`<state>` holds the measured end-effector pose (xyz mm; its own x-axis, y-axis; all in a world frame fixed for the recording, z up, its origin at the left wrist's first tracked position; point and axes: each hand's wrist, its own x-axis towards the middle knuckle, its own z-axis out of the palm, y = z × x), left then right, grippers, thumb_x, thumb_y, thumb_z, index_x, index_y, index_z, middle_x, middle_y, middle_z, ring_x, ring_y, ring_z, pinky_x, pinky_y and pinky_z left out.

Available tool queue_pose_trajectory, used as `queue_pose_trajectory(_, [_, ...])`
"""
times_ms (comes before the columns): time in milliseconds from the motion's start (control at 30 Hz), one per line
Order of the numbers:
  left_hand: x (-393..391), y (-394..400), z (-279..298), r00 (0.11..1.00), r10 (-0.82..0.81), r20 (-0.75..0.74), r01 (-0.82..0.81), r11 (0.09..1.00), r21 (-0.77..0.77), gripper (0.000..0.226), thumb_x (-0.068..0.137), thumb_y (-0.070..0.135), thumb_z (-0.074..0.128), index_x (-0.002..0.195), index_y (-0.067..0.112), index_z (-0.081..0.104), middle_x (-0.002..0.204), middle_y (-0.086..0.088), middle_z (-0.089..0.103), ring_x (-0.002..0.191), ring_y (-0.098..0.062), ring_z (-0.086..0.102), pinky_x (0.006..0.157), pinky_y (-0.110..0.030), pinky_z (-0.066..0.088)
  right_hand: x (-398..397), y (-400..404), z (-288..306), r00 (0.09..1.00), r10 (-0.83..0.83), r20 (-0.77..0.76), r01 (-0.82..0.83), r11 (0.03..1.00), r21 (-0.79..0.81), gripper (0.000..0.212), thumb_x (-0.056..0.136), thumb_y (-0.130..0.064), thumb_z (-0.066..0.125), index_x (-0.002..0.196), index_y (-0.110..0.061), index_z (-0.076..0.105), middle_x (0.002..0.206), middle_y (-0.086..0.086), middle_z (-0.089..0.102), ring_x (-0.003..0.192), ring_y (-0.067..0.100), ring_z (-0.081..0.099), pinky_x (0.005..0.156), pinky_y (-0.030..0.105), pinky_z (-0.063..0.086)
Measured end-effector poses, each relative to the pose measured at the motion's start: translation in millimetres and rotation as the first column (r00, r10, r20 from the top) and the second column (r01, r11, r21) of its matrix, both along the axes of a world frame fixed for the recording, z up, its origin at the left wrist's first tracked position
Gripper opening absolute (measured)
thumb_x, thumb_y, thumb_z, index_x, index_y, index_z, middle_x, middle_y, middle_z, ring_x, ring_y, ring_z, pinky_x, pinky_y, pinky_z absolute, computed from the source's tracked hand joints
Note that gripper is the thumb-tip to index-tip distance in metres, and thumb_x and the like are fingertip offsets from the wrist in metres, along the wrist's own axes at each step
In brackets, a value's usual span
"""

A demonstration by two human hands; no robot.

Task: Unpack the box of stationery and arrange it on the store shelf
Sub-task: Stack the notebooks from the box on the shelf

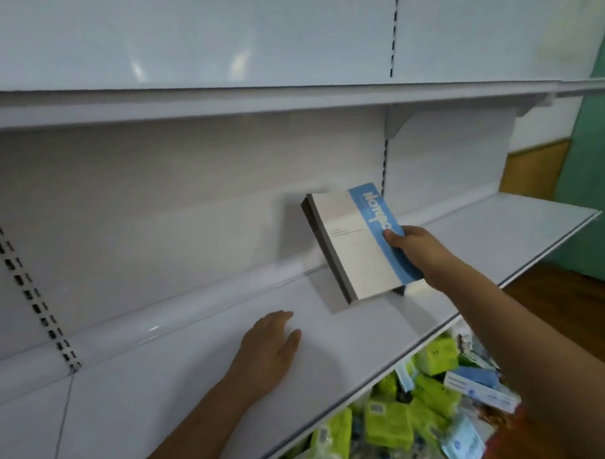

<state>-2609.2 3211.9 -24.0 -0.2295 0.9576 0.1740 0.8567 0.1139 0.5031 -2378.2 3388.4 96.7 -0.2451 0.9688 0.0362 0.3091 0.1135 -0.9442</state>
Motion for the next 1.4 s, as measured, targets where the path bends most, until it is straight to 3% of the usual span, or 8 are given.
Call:
queue_pose_trajectory(100, [18.5, 51.3, -6.9, 0.958, -0.010, -0.285, -0.032, 0.990, -0.140, 0.065, 0.098, 0.059, 0.020, 0.155, 0.027, 0.018, 0.165, 0.000, 0.011, 0.152, -0.015, 0.005, 0.122, -0.040, 0.002, 32.4, 54.6, 15.5, 0.995, -0.052, 0.087, 0.050, 0.998, 0.023, 0.024, 0.096, -0.033, 0.059, 0.107, -0.012, 0.061, 0.095, 0.010, 0.066, 0.077, 0.024, 0.062, 0.075, 0.035, 0.050])
queue_pose_trajectory(300, [50.3, 144.1, -9.4, 0.956, -0.017, -0.293, -0.017, 0.993, -0.114, 0.061, 0.101, 0.050, 0.032, 0.155, 0.026, 0.018, 0.165, 0.000, 0.007, 0.152, -0.014, 0.002, 0.122, -0.049, -0.001, 49.8, 141.5, 22.8, 0.955, -0.047, 0.294, 0.057, 0.998, -0.025, 0.033, 0.095, -0.033, 0.061, 0.113, -0.006, 0.061, 0.105, 0.018, 0.065, 0.083, 0.029, 0.062, 0.073, 0.035, 0.051])
queue_pose_trajectory(567, [105.9, 190.4, 5.4, 0.945, -0.114, 0.308, 0.040, 0.971, 0.237, 0.076, 0.095, 0.010, 0.048, 0.158, 0.015, 0.004, 0.164, 0.001, 0.008, 0.150, -0.009, 0.007, 0.115, -0.013, 0.006, 34.6, 184.9, -0.6, 0.671, 0.015, 0.741, -0.099, 0.993, 0.070, 0.044, 0.095, -0.042, 0.053, 0.113, -0.002, 0.059, 0.110, 0.013, 0.060, 0.091, 0.022, 0.055, 0.067, 0.027, 0.040])
queue_pose_trajectory(700, [134.6, 192.0, 5.5, 0.880, -0.192, 0.434, 0.094, 0.967, 0.237, 0.102, 0.077, 0.032, 0.052, 0.155, 0.012, -0.011, 0.163, 0.002, -0.014, 0.147, -0.003, -0.012, 0.097, 0.008, -0.007, 32.9, 188.5, -16.6, 0.581, 0.048, 0.812, -0.131, 0.991, 0.035, 0.046, 0.096, -0.042, 0.048, 0.119, -0.004, 0.059, 0.121, 0.013, 0.057, 0.107, 0.026, 0.056, 0.077, 0.029, 0.038])
queue_pose_trajectory(900, [170.2, 198.6, 2.7, 0.878, -0.133, 0.459, 0.008, 0.965, 0.263, 0.113, 0.089, 0.048, 0.064, 0.151, 0.008, -0.022, 0.156, 0.008, -0.027, 0.143, 0.001, -0.018, 0.097, 0.006, -0.011, 29.8, 188.0, -20.2, 0.681, -0.007, 0.732, -0.065, 0.995, 0.070, 0.039, 0.090, -0.041, 0.058, 0.105, -0.006, 0.054, 0.096, 0.008, 0.056, 0.074, 0.014, 0.049, 0.057, 0.024, 0.036])
queue_pose_trajectory(1167, [174.5, 200.3, 4.5, 0.895, -0.085, 0.439, -0.063, 0.948, 0.313, 0.090, 0.099, 0.043, 0.045, 0.152, 0.005, -0.017, 0.163, -0.006, -0.020, 0.141, 0.003, -0.015, 0.098, 0.007, -0.008, 33.0, 179.2, -18.6, 0.733, 0.021, 0.680, -0.028, 1.000, -0.001, 0.071, 0.092, -0.063, 0.047, 0.132, -0.004, 0.050, 0.133, 0.015, 0.055, 0.114, 0.029, 0.055, 0.094, 0.035, 0.042])
queue_pose_trajectory(1300, [172.6, 198.3, 6.6, 0.908, -0.073, 0.413, -0.091, 0.927, 0.364, 0.095, 0.098, 0.043, 0.051, 0.153, 0.006, -0.017, 0.162, -0.003, -0.022, 0.141, 0.004, -0.016, 0.099, 0.006, -0.009, 66.4, 175.8, -38.8, 0.984, 0.065, 0.164, -0.030, 0.978, -0.208, 0.071, 0.088, -0.075, 0.035, 0.108, -0.016, 0.070, 0.110, 0.005, 0.071, 0.100, 0.021, 0.066, 0.092, 0.034, 0.051])
queue_pose_trajectory(1400, [169.8, 198.8, 7.6, 0.929, -0.078, 0.363, -0.086, 0.905, 0.416, 0.097, 0.095, 0.047, 0.052, 0.153, 0.009, -0.017, 0.162, 0.000, -0.021, 0.143, 0.003, -0.015, 0.101, 0.006, -0.005, 75.1, 160.8, -72.0, 0.964, -0.156, -0.215, 0.133, 0.984, -0.118, 0.070, 0.096, -0.067, 0.022, 0.100, -0.019, 0.074, 0.104, 0.005, 0.074, 0.092, 0.019, 0.067, 0.079, 0.032, 0.048])
